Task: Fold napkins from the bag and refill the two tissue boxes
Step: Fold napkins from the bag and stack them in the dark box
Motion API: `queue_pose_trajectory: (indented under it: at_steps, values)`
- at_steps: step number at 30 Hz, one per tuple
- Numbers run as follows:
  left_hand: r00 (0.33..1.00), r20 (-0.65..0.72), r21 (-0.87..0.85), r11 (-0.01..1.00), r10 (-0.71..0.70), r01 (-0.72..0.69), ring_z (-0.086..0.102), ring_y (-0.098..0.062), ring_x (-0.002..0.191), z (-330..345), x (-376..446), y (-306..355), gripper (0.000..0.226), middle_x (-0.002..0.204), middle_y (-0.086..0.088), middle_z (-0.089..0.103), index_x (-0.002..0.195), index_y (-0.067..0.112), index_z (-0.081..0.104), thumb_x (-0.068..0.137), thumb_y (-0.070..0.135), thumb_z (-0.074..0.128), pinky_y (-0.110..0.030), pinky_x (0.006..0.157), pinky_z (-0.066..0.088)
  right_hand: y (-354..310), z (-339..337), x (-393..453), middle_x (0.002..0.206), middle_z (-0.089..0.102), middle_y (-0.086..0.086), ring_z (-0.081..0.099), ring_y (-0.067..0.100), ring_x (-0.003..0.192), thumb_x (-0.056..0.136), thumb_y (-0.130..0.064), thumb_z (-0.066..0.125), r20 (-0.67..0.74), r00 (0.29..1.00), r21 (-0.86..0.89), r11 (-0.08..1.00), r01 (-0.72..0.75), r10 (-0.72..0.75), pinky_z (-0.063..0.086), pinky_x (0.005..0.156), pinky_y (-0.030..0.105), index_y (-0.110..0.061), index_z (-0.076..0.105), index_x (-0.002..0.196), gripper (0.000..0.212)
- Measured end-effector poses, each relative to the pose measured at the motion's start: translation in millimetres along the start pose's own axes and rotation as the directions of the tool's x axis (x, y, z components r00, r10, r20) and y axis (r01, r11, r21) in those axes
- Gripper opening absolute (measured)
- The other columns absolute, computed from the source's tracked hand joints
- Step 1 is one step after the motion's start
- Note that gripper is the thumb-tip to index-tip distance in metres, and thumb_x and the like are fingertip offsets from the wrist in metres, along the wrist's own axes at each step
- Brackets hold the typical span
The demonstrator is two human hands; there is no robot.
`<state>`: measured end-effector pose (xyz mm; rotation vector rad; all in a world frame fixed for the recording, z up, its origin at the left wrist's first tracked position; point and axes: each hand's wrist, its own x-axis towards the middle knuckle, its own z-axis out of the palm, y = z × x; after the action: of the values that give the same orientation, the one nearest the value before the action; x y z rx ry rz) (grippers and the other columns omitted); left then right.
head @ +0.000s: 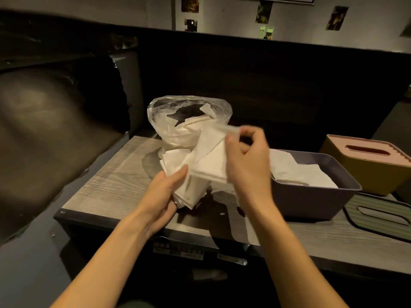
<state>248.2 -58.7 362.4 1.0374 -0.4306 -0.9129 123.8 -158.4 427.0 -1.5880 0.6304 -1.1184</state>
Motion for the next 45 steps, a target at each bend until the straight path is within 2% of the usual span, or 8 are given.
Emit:
queue_pose_trajectory:
  at_steps: [4, 11, 14, 22, 27, 36, 41, 45]
  values:
    - [0.997, 0.061, -0.088, 0.995, -0.044, 0.049, 0.067, -0.033, 0.120, -1, -4, 5, 0.050, 0.132, -0.016, 0.069, 0.139, 0.013, 0.059, 0.104, 0.046, 0.047, -0.053, 0.103, 0.051, 29, 15, -21, 0.089, 0.075, 0.005, 0.074, 0.020, 0.074, 0.101, -0.016, 0.057, 0.111, 0.978, -0.084, 0.982, -0.170, 0.178, 0.064, 0.062, 0.041, -0.035, 0.045, 0.107, 0.024]
    - [0.996, -0.012, 0.060, 0.994, 0.089, -0.088, 0.072, -0.032, 0.112, -3, -1, -4, 0.045, 0.122, -0.017, 0.073, 0.133, 0.009, 0.061, 0.088, 0.007, 0.068, -0.043, 0.086, 0.063, 42, 10, -21, 0.108, 0.064, -0.014, 0.062, -0.009, 0.089, 0.099, -0.035, 0.066, 0.056, 0.991, -0.177, 0.978, -0.112, 0.124, 0.050, 0.069, 0.008, -0.033, 0.044, 0.133, 0.041]
    - [0.995, -0.019, 0.089, 0.992, 0.097, -0.095, 0.074, -0.030, 0.105, -1, -4, -1, 0.039, 0.116, -0.016, 0.075, 0.131, 0.007, 0.061, 0.092, 0.005, 0.067, -0.041, 0.079, 0.064, 47, 3, -20, 0.110, 0.071, -0.013, 0.067, 0.000, 0.096, 0.094, -0.049, 0.069, 0.182, 0.912, -0.122, 0.929, -0.349, 0.367, 0.052, 0.078, 0.019, -0.025, 0.063, 0.129, 0.043]
    - [1.000, 0.000, -0.095, 0.996, 0.002, -0.002, 0.069, -0.030, 0.119, 8, -6, 3, 0.040, 0.127, -0.016, 0.072, 0.136, 0.006, 0.059, 0.110, 0.029, 0.040, -0.049, 0.101, 0.056, 43, 0, -15, 0.112, 0.075, -0.002, 0.071, 0.012, 0.107, 0.107, -0.023, 0.057, 0.098, 0.995, 0.149, 0.988, -0.041, 0.027, 0.060, 0.094, 0.039, -0.020, 0.068, 0.119, 0.017]
    - [0.999, 0.048, -0.087, 0.996, -0.018, 0.022, 0.064, -0.028, 0.127, 7, -6, 5, 0.055, 0.136, -0.013, 0.068, 0.145, 0.011, 0.054, 0.110, 0.046, 0.030, -0.051, 0.111, 0.046, 37, 4, -9, 0.111, 0.072, -0.002, 0.069, 0.021, 0.105, 0.108, -0.033, 0.053, 0.247, 0.968, -0.019, 0.999, -0.030, 0.034, 0.057, 0.094, 0.056, -0.025, 0.066, 0.117, 0.018]
    - [0.997, 0.070, -0.087, 0.995, -0.043, 0.049, 0.067, -0.028, 0.124, 9, -9, 9, 0.051, 0.134, -0.017, 0.068, 0.142, 0.007, 0.057, 0.105, 0.041, 0.046, -0.049, 0.106, 0.049, 43, 15, -11, 0.116, 0.068, -0.017, 0.064, 0.000, 0.105, 0.100, -0.046, 0.060, 0.344, 0.939, -0.360, 0.923, 0.139, -0.007, 0.059, 0.089, 0.036, -0.033, 0.057, 0.132, 0.034]
    - [0.993, 0.107, -0.158, 0.986, -0.043, 0.059, 0.061, -0.036, 0.130, 5, -10, 11, 0.057, 0.137, -0.020, 0.064, 0.143, 0.006, 0.054, 0.106, 0.047, 0.042, -0.055, 0.114, 0.040, 57, -7, -14, 0.127, 0.063, -0.018, 0.060, -0.004, 0.114, 0.091, -0.052, 0.074, 0.437, 0.883, -0.260, 0.964, -0.059, 0.171, 0.051, 0.095, 0.024, -0.033, 0.052, 0.139, 0.056]
    - [0.996, 0.079, -0.094, 0.995, 0.052, -0.045, 0.061, -0.033, 0.130, 2, -10, 10, 0.050, 0.137, -0.017, 0.066, 0.143, 0.009, 0.053, 0.103, 0.039, 0.054, -0.055, 0.117, 0.038, 62, -16, -12, 0.113, 0.074, 0.000, 0.071, 0.013, 0.105, 0.095, -0.019, 0.075, 0.429, 0.897, -0.019, 0.994, -0.110, 0.108, 0.060, 0.088, 0.033, -0.017, 0.069, 0.123, 0.029]
